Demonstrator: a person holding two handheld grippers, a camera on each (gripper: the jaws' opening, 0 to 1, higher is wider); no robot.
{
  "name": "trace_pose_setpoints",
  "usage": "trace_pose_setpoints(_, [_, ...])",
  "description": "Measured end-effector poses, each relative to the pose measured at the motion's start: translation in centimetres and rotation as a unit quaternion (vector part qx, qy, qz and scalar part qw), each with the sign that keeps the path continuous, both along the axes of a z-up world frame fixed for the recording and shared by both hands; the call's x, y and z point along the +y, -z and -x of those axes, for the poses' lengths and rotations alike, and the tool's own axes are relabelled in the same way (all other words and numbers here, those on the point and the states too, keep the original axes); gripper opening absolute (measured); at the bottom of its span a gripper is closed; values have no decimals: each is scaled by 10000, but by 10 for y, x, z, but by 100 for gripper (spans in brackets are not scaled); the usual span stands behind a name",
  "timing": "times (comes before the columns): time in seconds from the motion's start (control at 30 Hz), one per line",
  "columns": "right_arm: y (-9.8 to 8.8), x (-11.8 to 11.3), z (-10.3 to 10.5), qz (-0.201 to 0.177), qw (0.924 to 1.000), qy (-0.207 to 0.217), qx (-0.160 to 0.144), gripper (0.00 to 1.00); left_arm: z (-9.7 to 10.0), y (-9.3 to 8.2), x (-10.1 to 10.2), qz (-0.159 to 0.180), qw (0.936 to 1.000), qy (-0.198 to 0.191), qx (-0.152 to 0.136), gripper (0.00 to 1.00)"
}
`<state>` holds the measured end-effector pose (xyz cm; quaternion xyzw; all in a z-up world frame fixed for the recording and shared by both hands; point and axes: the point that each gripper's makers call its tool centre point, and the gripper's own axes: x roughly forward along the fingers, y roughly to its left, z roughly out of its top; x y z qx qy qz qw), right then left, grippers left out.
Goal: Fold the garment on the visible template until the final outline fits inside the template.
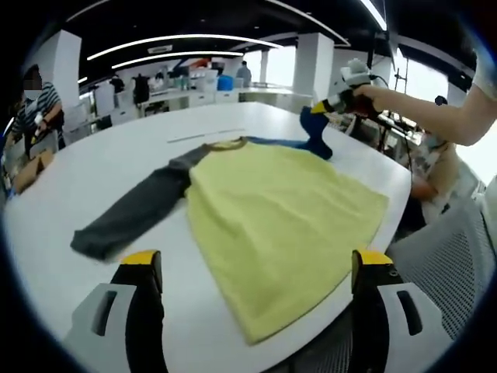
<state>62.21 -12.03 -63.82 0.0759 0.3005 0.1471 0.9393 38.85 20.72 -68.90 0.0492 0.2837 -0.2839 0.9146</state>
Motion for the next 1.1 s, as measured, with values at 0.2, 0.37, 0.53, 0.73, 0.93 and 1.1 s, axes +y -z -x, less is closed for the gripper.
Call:
trace_pose_setpoints(0.2, [-5, 13, -7, -33, 9999, -94, -29, 0, 0, 3, 1, 11, 10000, -10, 32, 98])
trace_pose_setpoints(0.37, [-11, 25, -11, -9, 9998, -169, -70, 0, -1, 1, 1, 94, 10000, -17, -13, 98])
trace_pose_setpoints(0.53, [-18, 46, 3, 24, 9997, -244, -63, 0, -2, 1, 2, 111, 9999, -20, -18, 98])
trace_pose_setpoints(0.73, [-30, 72, 9, 31, 9991, -409, -119, 0, -1, 3, 4, 49, 10000, 25, 0, 98])
trace_pose_setpoints(0.93, [-36, 88, 5, 101, 9982, -562, -169, 0, -1, 4, 5, -2, 10000, 66, 13, 98])
trace_pose_setpoints(1.1, [-36, 99, 3, 123, 9978, -647, -102, 0, -3, 4, 8, 30, 10000, 17, 1, 98])
